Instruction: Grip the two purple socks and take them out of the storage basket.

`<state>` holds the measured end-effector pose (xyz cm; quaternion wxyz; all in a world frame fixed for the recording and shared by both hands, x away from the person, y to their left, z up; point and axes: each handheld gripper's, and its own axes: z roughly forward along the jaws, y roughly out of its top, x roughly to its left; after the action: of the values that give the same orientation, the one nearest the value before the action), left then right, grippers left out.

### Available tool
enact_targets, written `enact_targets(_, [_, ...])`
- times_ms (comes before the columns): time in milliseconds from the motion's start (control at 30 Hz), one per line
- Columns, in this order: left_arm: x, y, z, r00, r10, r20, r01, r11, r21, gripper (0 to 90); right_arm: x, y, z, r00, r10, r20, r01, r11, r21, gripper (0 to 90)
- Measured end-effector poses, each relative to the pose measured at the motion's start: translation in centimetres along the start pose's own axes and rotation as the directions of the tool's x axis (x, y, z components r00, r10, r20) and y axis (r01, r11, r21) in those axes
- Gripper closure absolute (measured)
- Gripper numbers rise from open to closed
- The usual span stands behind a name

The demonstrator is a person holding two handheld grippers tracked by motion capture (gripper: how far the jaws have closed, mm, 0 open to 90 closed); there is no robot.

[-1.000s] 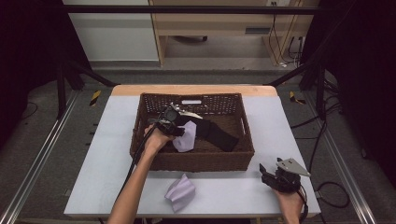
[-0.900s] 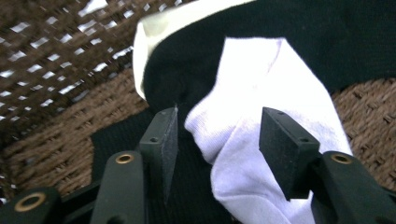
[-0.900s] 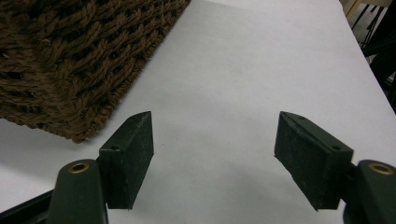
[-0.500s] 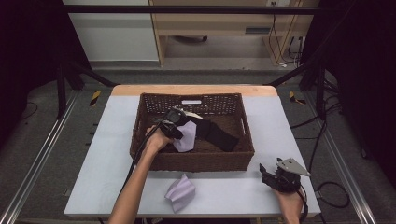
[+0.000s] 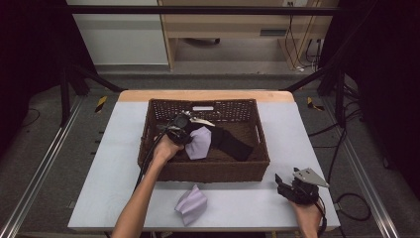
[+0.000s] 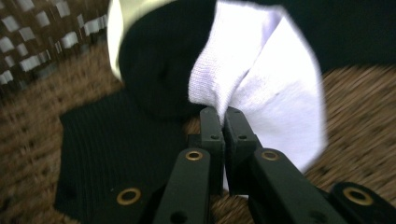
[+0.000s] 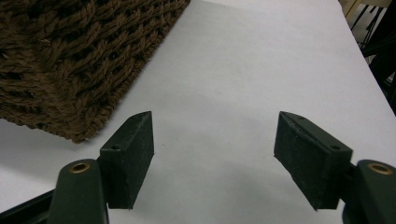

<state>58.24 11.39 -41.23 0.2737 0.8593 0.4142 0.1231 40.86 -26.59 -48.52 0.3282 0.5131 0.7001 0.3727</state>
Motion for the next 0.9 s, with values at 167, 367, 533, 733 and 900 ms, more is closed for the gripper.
enact_targets(167, [-0.1, -0.1, -1.5, 0.9998, 0.005, -0.018, -0.008, 0.989, -0.148, 86.5, 0.0, 0.0, 0.0, 1.0, -0.001, 0.003, 0.001, 1.0, 0.0, 28.6])
enact_targets(367, [0.0, -0.2, -3.2, 0.9997, -0.002, -0.025, -0.006, 0.9512, -0.309, 86.6, -0.1, 0.0, 0.1, 1.0, 0.003, 0.003, -0.003, 1.0, 0.007, 28.5])
enact_targets(533, [0.0, -0.2, -4.8, 0.9997, -0.012, -0.019, 0.003, 0.9129, -0.408, 86.6, 0.0, 0.0, 0.1, 1.0, 0.004, 0.004, -0.004, 1.0, 0.009, 28.5])
enact_targets(733, [-0.5, -0.5, -7.1, 0.9993, -0.028, 0.026, 0.037, 0.8746, -0.483, 86.6, 0.0, 0.1, 0.1, 1.0, 0.0, 0.007, 0.0, 1.0, 0.011, 28.5])
enact_targets(900, [-1.2, -1.0, -9.3, 0.9986, -0.023, 0.048, 0.045, 0.8408, -0.54, 86.6, 0.0, 0.1, 0.1, 1.0, 0.004, 0.008, -0.004, 1.0, 0.01, 28.5])
